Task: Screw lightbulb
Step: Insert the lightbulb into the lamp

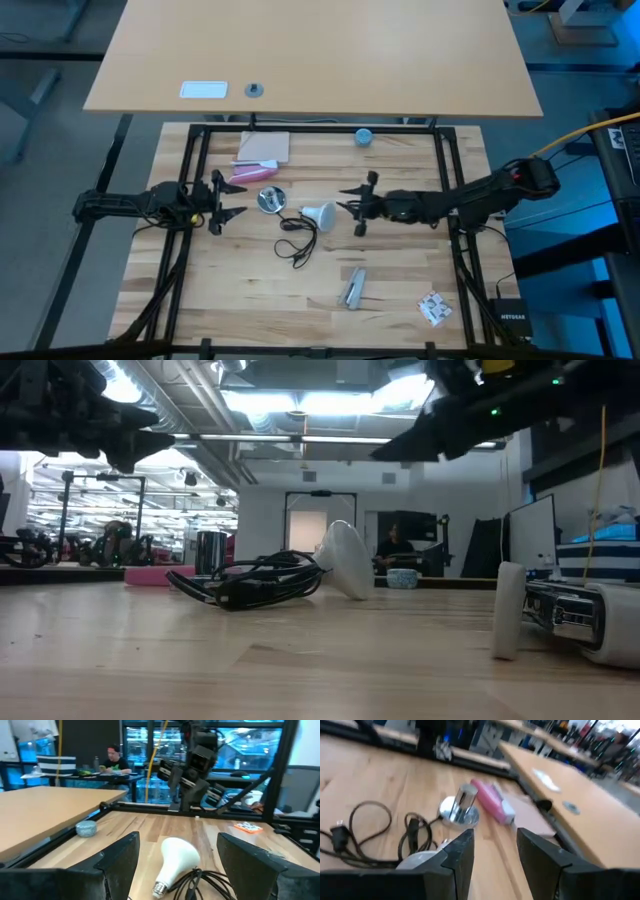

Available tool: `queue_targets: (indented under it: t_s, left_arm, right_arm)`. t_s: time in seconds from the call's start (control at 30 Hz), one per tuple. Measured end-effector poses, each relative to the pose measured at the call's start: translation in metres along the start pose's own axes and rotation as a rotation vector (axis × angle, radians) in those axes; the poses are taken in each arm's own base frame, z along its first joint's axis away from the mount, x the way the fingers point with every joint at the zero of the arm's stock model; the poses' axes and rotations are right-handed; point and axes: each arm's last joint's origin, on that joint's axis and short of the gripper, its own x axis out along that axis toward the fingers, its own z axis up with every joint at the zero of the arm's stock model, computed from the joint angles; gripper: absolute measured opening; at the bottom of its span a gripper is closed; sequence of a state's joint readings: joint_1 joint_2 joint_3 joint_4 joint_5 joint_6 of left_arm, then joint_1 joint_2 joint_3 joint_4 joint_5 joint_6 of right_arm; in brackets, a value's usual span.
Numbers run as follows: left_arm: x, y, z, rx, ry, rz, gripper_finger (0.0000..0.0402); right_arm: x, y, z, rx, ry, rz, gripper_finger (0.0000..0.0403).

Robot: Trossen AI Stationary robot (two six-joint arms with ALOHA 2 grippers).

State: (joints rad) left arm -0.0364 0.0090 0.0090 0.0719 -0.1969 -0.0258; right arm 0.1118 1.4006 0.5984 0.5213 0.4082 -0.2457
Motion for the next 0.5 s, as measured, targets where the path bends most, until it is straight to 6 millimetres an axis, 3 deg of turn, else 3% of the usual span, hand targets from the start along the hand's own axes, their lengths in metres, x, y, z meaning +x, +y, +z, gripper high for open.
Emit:
queue_targets:
  t_s: [0.27,0.5]
  left_arm:
    - [0.0,0.0,0.0,-0.122,0.003,0.001,0.0258]
    - [0.0,0.001,0.0,-0.064,0.0,0.028,0.0258]
  right_arm:
    - [0.016,0.002,0.017,-0.076,0.122,0.034,0.0154]
    - [0.023,0.001,0.039,-0.003,0.044,0.136,0.0154]
